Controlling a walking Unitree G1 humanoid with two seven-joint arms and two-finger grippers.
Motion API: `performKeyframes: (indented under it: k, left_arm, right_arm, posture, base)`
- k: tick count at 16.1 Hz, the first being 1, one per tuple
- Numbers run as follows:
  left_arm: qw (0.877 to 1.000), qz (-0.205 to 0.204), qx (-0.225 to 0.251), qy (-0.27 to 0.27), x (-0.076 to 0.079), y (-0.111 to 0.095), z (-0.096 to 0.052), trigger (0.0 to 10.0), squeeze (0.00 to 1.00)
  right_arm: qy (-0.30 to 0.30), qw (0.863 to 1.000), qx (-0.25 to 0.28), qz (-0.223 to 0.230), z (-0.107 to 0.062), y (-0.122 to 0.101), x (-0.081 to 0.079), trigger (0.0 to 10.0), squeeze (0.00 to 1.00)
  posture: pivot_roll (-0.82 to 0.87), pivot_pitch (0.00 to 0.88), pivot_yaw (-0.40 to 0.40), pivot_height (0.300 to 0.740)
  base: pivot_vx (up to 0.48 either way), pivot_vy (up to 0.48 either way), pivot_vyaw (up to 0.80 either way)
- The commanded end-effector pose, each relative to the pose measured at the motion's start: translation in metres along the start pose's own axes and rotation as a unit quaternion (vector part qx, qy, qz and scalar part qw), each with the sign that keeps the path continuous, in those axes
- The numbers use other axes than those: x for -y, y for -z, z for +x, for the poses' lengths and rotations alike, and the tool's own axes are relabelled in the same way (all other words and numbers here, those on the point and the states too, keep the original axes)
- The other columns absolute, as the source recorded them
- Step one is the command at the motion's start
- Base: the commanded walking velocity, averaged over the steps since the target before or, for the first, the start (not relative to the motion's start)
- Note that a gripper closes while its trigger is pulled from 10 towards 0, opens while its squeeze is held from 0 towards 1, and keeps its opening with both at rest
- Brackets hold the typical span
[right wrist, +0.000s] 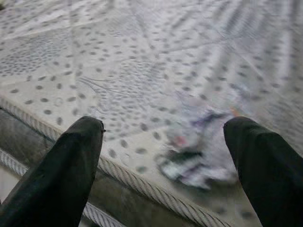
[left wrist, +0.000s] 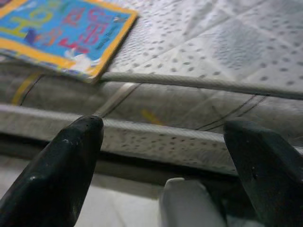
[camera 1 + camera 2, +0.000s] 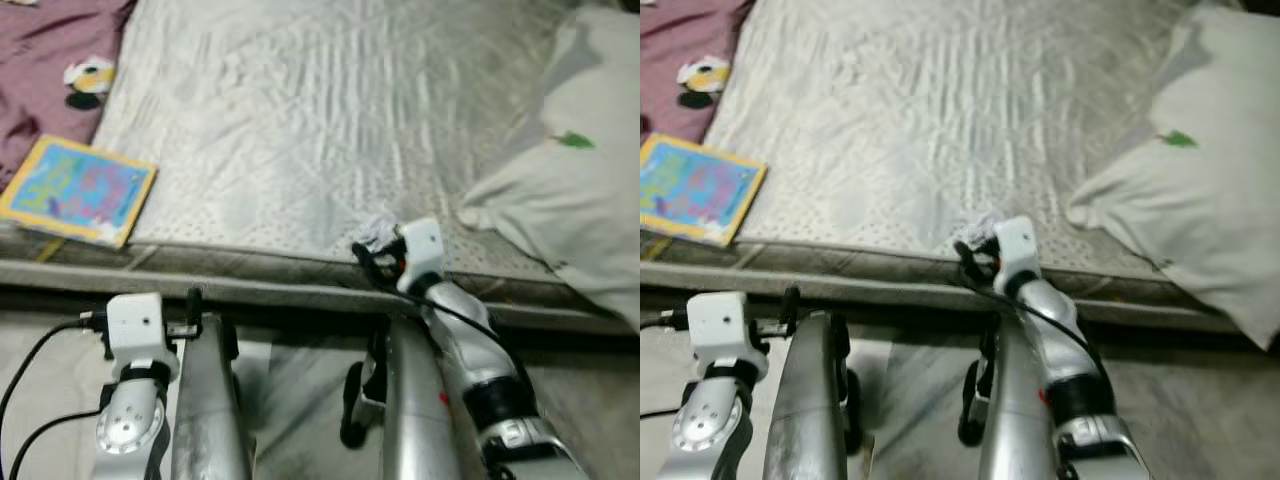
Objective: Clean up the room
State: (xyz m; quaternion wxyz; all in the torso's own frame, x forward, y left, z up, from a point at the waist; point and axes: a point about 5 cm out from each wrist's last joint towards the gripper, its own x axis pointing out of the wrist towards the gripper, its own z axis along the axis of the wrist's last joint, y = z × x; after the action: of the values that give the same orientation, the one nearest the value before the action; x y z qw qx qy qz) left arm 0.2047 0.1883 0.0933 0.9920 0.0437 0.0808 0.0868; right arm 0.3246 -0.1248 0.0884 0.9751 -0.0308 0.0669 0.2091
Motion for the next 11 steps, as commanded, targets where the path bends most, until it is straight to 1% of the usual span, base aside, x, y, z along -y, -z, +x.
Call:
performKeyframes:
  k: [1,3,5,9,10,11]
  left_arm:
    - [1.0,0.007,-0.008,0.0,0.002,0.001,-0.002,10.0,0.0]
    - [1.0,0.007,-0.007,0.003,0.002,0.0,-0.001,10.0,0.0]
    - [1.0,0.008,-0.006,0.004,0.002,0.0,0.003,10.0,0.0]
    - [1.0,0.009,-0.005,0.005,0.003,-0.003,0.005,10.0,0.0]
    - [1.0,0.009,-0.006,0.007,0.004,-0.004,0.008,10.0,0.0]
    - [1.0,0.01,-0.006,0.007,0.004,-0.004,0.008,10.0,0.0]
  right_arm:
    - [0.003,1.0,-0.024,-0.001,-0.002,0.014,0.0,10.0,0.0]
    - [0.012,1.0,-0.02,-0.001,0.001,0.012,0.0,10.0,0.0]
    - [0.057,0.998,-0.01,-0.014,0.011,0.005,0.003,10.0,0.0]
    - [0.099,0.995,0.009,-0.022,0.022,-0.006,0.007,10.0,0.0]
    - [0.103,0.994,0.004,-0.022,0.028,-0.006,0.002,10.0,0.0]
    - [0.101,0.995,0.0,-0.022,0.029,-0.004,0.0,10.0,0.0]
  posture:
    - [0.15,0.297,-0.061,0.553]
    - [0.16,0.289,-0.06,0.553]
    - [0.16,0.276,-0.06,0.553]
    - [0.17,0.263,-0.06,0.553]
    - [0.17,0.271,-0.057,0.553]
    - [0.17,0.271,-0.057,0.553]
  base:
    - [0.0,0.0,0.0]
    - [0.0,0.0,0.0]
    - [0.0,0.0,0.0]
    - [0.0,0.0,0.0]
    - [0.0,0.0,0.0]
    - [0.0,0.0,0.0]
